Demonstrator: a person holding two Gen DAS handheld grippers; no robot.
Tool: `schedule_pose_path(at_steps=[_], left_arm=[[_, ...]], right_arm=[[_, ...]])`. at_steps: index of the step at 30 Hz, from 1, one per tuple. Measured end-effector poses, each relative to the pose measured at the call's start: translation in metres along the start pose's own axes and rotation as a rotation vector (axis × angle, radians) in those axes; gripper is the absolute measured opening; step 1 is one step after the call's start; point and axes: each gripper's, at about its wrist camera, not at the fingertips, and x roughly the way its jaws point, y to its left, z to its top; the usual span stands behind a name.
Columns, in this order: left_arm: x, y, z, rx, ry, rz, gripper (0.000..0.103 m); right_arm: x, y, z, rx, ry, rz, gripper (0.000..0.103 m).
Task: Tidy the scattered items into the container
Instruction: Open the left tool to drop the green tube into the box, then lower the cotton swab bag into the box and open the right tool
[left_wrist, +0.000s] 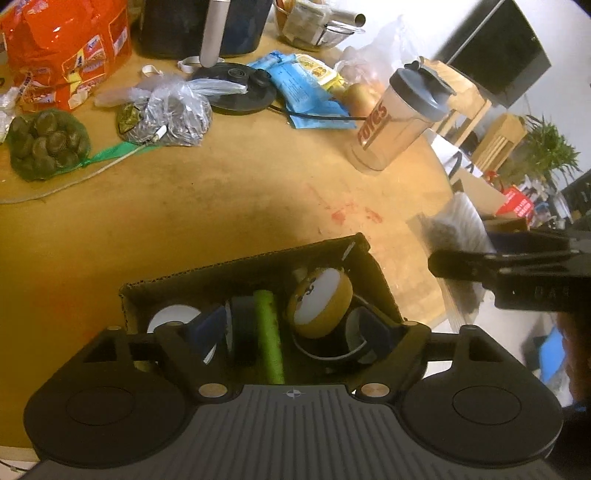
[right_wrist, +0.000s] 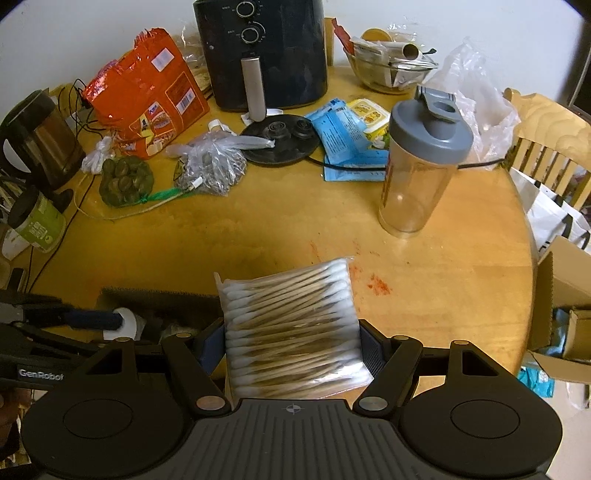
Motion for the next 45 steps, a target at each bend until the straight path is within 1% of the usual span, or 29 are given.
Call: schedule_pose_path(at_steps=[10,15,20,25,29,34,37,38,41,45], left_arm=[[-0.014,0.012,-0.006,-0.026,-0.02,0.015,0.083],[-0.018,0.021,-0.006,-0.051,-0.031,0.023,0.084],[-0.02,0.047,-0.003,-0.131,-0.041,0.045,0.084],[-0.027,0.067,0.002,-0.171,-0.056,0.074,0.084],[-0.033,0.075,0.004,-0.181,-0.07,0.078,0.085],[-0.034,0.079,0.003,-0.187,-0.078,0.062,0.085],[-0.033,0.083,-0.002,-0.193,-0.069,0.052,0.085],[-0.033,0.084,-0.003,-0.195,-0.066,0.049,0.085],[-0.035,0.089,-0.006,-0.201,-0.068,0.032,0.085],[-0.034,0.094,-0.006,-0.209,-0.063,0.036,0.085]], right_arm=[[-0.005,0.011,-0.015,0.012,0.005,-0.003,0.075],[-0.007,0.019,-0.013,0.002,-0.003,0.0,0.075],[-0.007,0.026,-0.011,-0.013,-0.002,0.001,0.075],[-0.002,0.035,-0.006,-0.033,0.004,0.014,0.075],[0.004,0.045,-0.002,-0.06,0.009,0.033,0.075],[0.008,0.057,0.0,-0.085,0.017,0.049,0.075],[0.011,0.063,-0.003,-0.089,0.031,0.064,0.077],[0.012,0.066,-0.004,-0.091,0.034,0.061,0.081],[0.013,0.072,-0.005,-0.097,0.032,0.056,0.086],[0.011,0.075,-0.006,-0.103,0.034,0.043,0.088]])
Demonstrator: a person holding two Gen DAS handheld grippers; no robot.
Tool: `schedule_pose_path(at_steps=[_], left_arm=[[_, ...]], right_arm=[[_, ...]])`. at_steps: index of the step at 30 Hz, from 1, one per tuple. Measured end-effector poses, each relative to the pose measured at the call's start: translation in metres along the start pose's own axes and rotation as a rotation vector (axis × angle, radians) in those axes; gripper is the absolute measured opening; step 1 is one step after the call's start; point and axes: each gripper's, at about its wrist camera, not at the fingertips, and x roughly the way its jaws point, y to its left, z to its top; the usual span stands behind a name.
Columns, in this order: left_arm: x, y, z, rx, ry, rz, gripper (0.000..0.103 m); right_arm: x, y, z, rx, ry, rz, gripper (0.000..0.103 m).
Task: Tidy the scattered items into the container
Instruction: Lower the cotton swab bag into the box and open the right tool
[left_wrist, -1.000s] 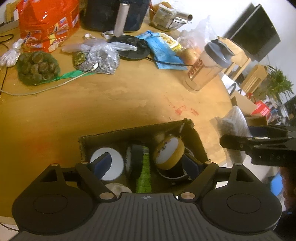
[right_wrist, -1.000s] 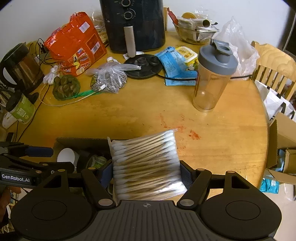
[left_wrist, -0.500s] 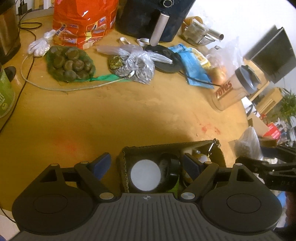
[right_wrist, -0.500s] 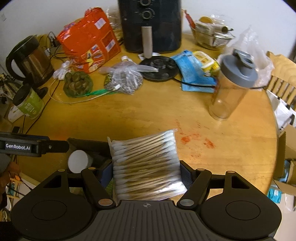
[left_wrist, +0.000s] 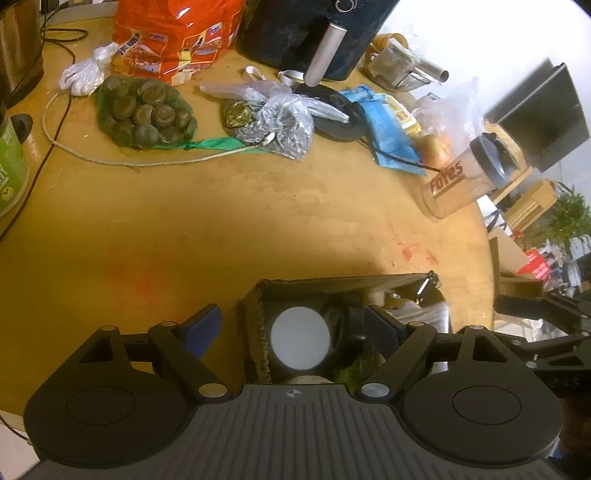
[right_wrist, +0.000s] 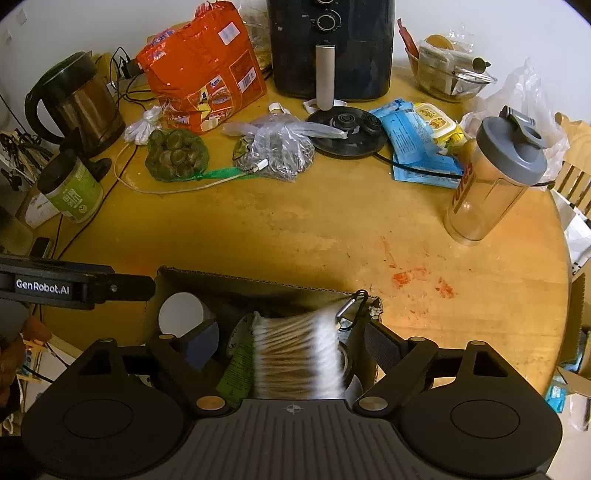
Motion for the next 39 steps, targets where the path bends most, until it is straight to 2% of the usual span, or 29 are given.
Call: schedule_pose_path(at_steps=[4,7,15,16,18,26,33,39], left_arm=[[-0.001,0.002,-0.001,-0.006,-0.003,0.003,0.085],[0.0,0.001,-0.002,-0.008,0.002,0.004,0.085],[0.003,-0.015,-0.005,0.023,0.042,-0.013,0.085],[0.004,-0.018,-0.005,0.028,0.048,-0.017,0.087],[0.006,-0.023,-0.006,0.032,0.064,-0.022,0.096],[0.004,-0.041,-0.009,0.03,0.091,0.086,0.098],[0.006,-0.05,-0.016,0.018,0.171,0.1,0.098],[0.009,-0.054,-0.028,0.003,0.241,0.137,0.098]], right_arm=[[0.001,-0.001,-0.001,0.016,0.012,-0.014,0.09],[0.001,-0.002,-0.002,0.02,0.019,-0.027,0.097],[0.006,-0.008,-0.005,0.033,0.067,-0.069,0.103],[0.008,-0.01,-0.005,0.037,0.076,-0.071,0.103],[0.011,-0.013,-0.004,0.04,0.097,-0.073,0.103],[0.027,-0.02,-0.008,0.01,0.213,-0.123,0.103],[0.04,-0.034,-0.02,0.029,0.34,-0.125,0.103],[0.042,-0.035,-0.026,0.018,0.366,-0.098,0.103]])
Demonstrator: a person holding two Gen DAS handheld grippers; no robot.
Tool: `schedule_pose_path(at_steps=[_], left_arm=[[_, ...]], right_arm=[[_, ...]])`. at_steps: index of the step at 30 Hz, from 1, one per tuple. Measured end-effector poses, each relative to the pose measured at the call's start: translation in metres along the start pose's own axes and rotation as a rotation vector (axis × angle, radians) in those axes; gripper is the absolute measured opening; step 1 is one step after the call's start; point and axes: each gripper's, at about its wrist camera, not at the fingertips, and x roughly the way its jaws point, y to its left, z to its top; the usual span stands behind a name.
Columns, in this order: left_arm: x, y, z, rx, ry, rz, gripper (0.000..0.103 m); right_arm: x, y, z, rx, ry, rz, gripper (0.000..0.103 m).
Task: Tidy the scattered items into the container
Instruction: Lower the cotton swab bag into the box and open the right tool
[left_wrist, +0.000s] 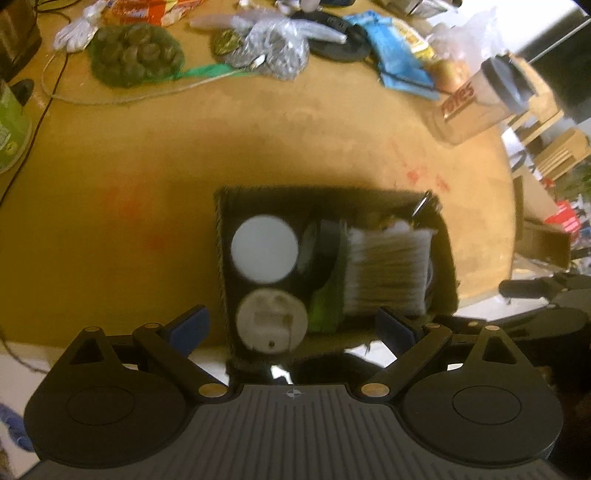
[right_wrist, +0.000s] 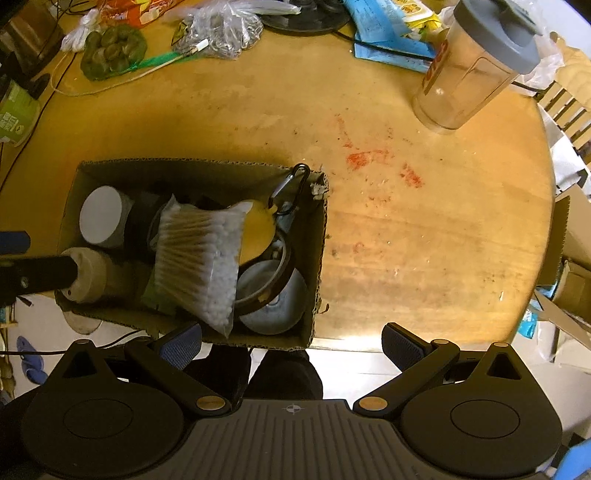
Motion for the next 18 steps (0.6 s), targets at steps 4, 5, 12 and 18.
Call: schedule_pose_path(at_steps=[4,5,12,18], left_arm=[[0.002,0.0,-0.008,-0.015,0.049,0.031,0.098],[0.003,0.001,-0.01,-0.02,0.063,0.038,0.098],[0.014,0.003,-0.016,-0.066,0.152,0.028,0.099],[0.014,0.007,-0.017,-0.114,0.151,-0.002,0.103]], right_arm=[[0.004,-0.002,0.0,-0.002,0.018,0.017,0.103],[0.005,-0.001,-0.001,-0.004,0.023,0.021,0.103],[0.01,0.002,-0.001,-0.03,0.04,0.04,0.103],[0.007,0.002,-0.004,-0.059,0.043,0.029,0.103]])
